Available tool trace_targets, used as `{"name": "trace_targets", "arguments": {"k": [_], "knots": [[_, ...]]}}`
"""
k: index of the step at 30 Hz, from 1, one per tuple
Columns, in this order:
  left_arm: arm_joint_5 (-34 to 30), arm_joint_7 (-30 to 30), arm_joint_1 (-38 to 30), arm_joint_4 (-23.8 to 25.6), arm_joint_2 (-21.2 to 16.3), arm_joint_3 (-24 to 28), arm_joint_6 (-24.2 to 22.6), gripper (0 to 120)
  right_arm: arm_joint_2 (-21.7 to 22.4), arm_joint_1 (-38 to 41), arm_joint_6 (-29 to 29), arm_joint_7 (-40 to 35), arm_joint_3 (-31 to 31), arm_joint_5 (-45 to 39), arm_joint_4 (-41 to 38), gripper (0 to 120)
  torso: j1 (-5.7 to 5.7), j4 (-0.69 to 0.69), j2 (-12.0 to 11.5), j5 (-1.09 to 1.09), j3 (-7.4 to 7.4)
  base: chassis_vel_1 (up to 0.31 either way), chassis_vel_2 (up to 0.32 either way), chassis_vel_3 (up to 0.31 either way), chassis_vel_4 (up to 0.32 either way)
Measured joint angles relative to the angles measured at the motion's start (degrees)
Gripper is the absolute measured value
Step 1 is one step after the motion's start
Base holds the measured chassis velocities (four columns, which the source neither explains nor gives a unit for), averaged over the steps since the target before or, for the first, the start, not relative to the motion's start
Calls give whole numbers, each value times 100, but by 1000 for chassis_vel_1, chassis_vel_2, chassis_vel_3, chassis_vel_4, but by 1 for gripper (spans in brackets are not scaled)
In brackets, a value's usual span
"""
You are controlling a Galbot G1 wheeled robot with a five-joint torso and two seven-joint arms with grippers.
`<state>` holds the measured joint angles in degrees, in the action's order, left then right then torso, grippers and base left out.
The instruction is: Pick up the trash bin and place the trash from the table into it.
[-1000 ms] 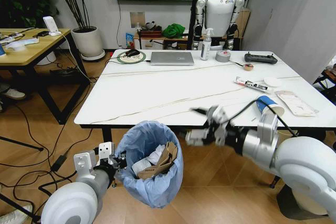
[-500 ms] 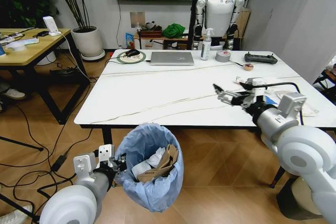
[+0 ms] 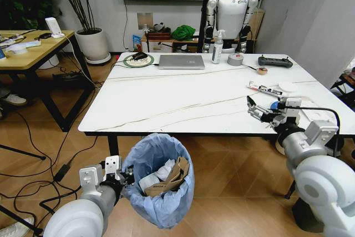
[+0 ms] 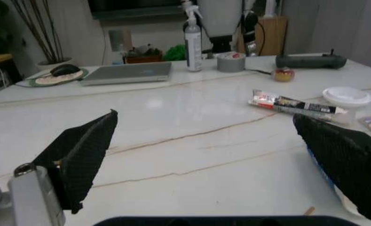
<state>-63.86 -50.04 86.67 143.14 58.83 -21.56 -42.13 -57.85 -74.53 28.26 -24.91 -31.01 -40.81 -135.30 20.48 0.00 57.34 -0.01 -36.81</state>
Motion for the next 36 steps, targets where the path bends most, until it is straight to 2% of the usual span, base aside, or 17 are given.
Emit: {"name": "trace_targets", "arguments": {"k": [5, 36], "knots": [[2, 1, 56, 8, -12, -33, 0, 0, -153, -93, 71, 65, 120, 124, -15, 100, 0, 0, 0, 0, 0, 0, 0, 0, 0], [16, 6, 223, 15, -49, -107, 0, 0, -185, -309, 105, 116, -108, 43, -160, 100, 1, 1, -1, 0, 0, -35, -38, 36, 37]]}}
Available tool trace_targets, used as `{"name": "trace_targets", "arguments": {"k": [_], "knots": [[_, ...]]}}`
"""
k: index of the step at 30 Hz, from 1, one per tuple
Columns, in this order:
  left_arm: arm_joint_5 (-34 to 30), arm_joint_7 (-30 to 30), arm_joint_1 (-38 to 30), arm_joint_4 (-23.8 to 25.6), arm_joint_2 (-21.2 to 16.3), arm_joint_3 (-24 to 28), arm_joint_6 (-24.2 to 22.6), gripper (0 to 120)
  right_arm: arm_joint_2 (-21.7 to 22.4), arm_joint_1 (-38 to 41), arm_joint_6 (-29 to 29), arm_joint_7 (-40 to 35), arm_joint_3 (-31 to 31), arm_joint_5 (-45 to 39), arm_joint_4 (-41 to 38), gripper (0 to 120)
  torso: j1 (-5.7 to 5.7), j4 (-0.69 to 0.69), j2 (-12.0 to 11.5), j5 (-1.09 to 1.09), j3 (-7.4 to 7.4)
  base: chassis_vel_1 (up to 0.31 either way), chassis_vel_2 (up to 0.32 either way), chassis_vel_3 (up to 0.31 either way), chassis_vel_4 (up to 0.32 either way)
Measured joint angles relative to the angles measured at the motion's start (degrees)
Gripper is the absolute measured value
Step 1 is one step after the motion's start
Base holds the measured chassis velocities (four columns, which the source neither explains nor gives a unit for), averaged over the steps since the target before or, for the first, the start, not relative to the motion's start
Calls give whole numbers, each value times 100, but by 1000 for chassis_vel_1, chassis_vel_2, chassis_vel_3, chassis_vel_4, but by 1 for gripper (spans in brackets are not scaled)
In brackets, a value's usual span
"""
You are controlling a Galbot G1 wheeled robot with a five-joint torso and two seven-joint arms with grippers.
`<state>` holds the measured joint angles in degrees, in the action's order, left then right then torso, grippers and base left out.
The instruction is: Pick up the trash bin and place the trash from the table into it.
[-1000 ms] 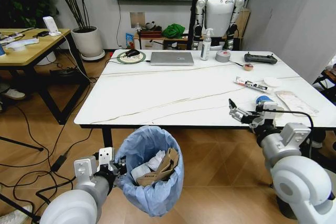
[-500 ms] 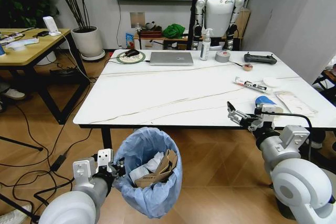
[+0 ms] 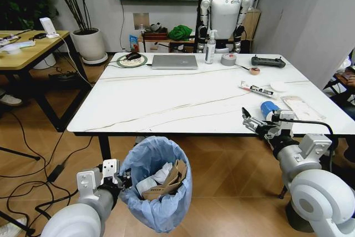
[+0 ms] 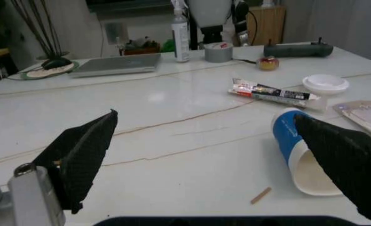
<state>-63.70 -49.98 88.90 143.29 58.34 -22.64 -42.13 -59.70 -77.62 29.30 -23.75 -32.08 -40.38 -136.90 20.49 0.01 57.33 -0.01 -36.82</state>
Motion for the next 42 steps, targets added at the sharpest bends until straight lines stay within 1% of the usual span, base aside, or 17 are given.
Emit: {"name": "trace_targets", "arguments": {"k": [33, 40, 42], "knots": [[14, 9, 14, -4, -15, -20, 0, 0, -102, 3, 0, 32, 15, -5, 191, 100, 0, 0, 0, 1, 0, -88, -83, 89, 85], [9, 8, 14, -4, -17, -22, 0, 0, -100, -5, -12, 56, 111, 126, 322, 100, 0, 0, 0, 0, 0, -103, -84, 78, 107], [8, 9, 13, -4, -17, -23, 0, 0, -84, -15, -80, 99, 229, 363, 495, 100, 0, -1, 0, 1, 0, -21, -41, 17, 14]]}}
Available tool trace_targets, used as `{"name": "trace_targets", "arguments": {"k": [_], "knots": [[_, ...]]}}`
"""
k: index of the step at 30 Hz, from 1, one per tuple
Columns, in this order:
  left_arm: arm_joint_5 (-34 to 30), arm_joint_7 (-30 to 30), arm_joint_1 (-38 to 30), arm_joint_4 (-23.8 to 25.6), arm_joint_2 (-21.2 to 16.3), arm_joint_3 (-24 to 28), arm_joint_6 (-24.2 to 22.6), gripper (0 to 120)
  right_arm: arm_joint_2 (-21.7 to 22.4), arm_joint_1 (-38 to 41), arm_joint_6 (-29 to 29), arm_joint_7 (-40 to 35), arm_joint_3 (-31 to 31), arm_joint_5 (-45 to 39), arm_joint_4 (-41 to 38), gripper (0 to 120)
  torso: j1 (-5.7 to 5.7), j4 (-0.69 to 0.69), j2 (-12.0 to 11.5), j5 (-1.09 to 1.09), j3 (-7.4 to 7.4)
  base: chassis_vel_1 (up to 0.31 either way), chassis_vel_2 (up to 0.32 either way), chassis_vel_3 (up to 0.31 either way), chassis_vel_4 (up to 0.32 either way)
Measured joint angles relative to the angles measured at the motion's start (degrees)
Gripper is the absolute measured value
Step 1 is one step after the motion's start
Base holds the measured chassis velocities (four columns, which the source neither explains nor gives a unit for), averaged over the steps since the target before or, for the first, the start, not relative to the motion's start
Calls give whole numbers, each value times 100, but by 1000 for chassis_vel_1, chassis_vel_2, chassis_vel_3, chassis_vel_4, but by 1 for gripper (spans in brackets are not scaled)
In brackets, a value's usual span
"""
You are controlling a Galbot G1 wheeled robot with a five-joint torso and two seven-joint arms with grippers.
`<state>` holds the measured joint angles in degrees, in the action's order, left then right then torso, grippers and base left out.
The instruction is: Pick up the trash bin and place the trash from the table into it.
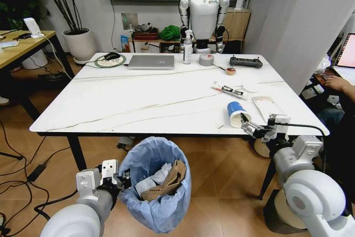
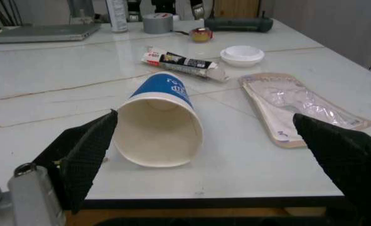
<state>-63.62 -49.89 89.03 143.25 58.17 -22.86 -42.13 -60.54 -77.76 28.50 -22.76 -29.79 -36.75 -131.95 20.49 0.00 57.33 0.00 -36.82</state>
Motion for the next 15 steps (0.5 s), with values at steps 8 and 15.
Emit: {"name": "trace_targets", "arguments": {"k": [8, 15], "knots": [[-11, -2, 19, 0, 1, -48, 0, 0, 91, 148, -149, 63, 176, 246, 588, 100, 0, 1, 0, -1, 0, 0, 0, 0, 0], [-15, -1, -11, -1, 5, -26, 0, 0, 164, 421, -206, 51, 256, -5, 974, 100, 0, 1, 0, 0, 0, 0, 0, 0, 0]]}}
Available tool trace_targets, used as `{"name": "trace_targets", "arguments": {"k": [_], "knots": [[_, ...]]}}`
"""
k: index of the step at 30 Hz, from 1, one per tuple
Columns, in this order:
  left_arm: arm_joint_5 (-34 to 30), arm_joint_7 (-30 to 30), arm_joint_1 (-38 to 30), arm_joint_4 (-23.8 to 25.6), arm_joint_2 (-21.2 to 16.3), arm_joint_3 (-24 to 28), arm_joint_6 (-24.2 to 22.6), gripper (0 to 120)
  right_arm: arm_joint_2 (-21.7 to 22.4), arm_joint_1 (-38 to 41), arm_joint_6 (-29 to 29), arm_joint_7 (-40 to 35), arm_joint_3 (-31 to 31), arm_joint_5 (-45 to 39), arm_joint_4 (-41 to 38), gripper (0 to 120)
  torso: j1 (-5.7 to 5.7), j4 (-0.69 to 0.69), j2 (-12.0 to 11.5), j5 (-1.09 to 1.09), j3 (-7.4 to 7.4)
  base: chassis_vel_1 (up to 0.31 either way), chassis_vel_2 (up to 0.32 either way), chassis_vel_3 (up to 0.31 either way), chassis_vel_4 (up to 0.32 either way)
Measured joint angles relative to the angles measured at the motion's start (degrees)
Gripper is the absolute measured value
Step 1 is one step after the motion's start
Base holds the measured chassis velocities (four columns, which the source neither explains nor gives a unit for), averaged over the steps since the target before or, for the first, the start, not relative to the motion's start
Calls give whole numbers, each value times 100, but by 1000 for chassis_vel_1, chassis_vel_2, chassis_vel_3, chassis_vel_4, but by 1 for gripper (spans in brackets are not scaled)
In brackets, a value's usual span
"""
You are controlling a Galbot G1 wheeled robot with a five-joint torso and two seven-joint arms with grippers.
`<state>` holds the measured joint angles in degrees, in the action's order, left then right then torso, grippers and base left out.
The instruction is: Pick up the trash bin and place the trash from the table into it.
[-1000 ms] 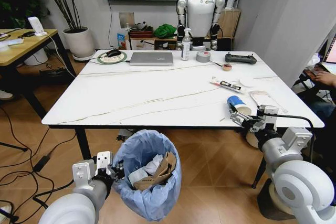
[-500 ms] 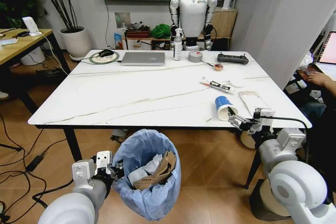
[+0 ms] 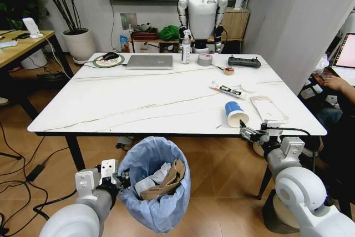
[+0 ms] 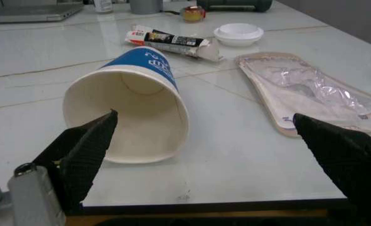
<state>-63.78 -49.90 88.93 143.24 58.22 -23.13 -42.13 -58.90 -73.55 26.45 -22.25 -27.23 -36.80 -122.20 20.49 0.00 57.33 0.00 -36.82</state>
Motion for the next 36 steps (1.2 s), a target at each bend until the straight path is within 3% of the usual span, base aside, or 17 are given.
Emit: {"name": "trace_targets", "arguments": {"k": [15, 36], "knots": [[-43, 6, -54, 0, 16, -41, -1, 0, 81, 575, -55, 11, 210, -228, 571, 98, 0, 0, 0, -1, 0, 0, 0, 0, 0], [-71, 9, -118, 0, 44, -64, -1, 0, 177, 818, -137, 8, 349, -326, 678, 22, 0, 0, 0, 0, 0, 0, 0, 0, 0]]}}
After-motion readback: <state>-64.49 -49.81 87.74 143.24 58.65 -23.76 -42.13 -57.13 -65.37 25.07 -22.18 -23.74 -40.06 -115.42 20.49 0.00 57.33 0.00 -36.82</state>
